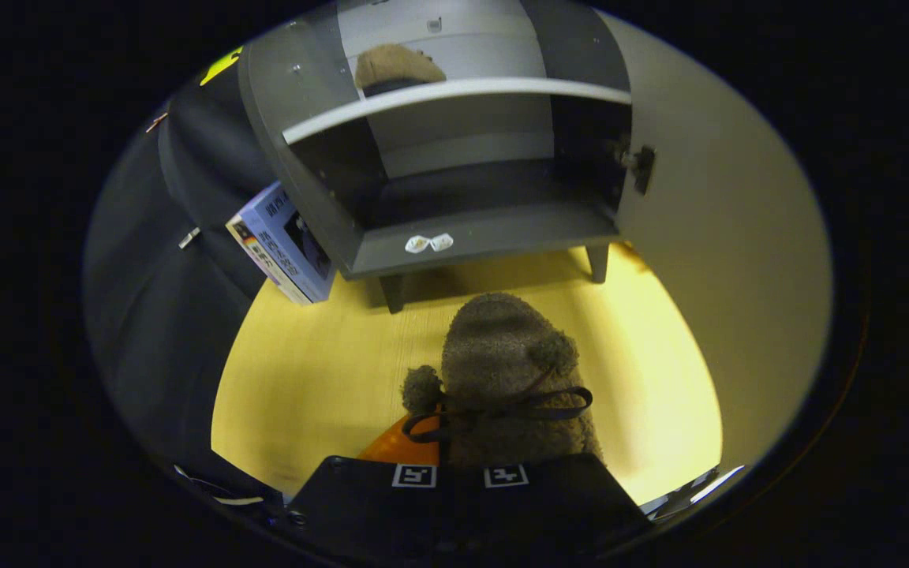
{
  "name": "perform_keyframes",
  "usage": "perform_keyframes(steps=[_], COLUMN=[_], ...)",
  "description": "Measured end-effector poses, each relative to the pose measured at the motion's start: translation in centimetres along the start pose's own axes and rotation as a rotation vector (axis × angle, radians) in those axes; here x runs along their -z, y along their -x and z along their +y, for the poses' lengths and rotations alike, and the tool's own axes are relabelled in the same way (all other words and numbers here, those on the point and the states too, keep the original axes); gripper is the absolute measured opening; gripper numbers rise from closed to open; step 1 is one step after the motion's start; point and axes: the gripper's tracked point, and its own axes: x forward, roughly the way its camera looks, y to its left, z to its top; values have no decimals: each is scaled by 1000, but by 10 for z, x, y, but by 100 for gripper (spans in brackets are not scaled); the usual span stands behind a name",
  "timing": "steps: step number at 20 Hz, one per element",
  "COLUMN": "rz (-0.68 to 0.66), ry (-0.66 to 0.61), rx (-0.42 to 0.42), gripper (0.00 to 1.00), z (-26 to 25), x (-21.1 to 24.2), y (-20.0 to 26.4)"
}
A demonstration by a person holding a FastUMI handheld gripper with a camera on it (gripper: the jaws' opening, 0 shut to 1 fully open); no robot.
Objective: Open the shoe cabinet door, grab the shoes and put them into the shoe cabinet, then close the shoe cabinet door.
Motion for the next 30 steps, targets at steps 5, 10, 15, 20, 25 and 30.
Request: perform_keyframes(steps=[5,10,15,20,25,30], rz=[-96,-216,-326,-347,-337,-305], ry=[46,35,30,1,0,-30], rx=[40,65,61,60,76,78], gripper=[7,7,7,7,7,7], z=[0,4,16,24,18,8], x=[-58,-135,-221,-274,-335,-391], y=[54,87,101,91,57,7])
